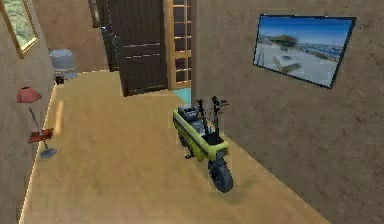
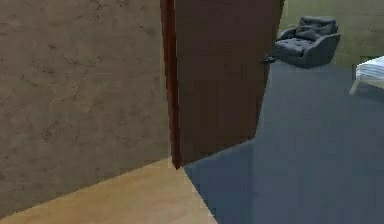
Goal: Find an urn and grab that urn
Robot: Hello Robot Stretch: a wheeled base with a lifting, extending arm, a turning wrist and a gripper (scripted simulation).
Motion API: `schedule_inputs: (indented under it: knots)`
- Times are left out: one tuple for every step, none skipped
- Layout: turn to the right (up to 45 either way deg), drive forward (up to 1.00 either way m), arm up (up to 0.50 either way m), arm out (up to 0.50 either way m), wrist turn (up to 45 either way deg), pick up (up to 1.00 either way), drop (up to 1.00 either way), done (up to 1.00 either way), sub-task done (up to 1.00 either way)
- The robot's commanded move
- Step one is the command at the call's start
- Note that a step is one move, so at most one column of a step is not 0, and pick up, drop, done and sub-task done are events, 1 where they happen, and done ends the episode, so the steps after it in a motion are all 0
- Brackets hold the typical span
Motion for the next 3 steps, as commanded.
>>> schedule_inputs:
  knots:
    - [0.0, 0.7, 0.0, 0.0, 0.0, 0.0, 0.0, 0.0, 0.0]
    - [-30.0, 0.0, 0.0, 0.0, 0.0, 0.0, 0.0, 0.0, 0.0]
    - [0.0, 1.0, 0.0, 0.0, 0.0, 0.0, 0.0, 0.0, 0.0]
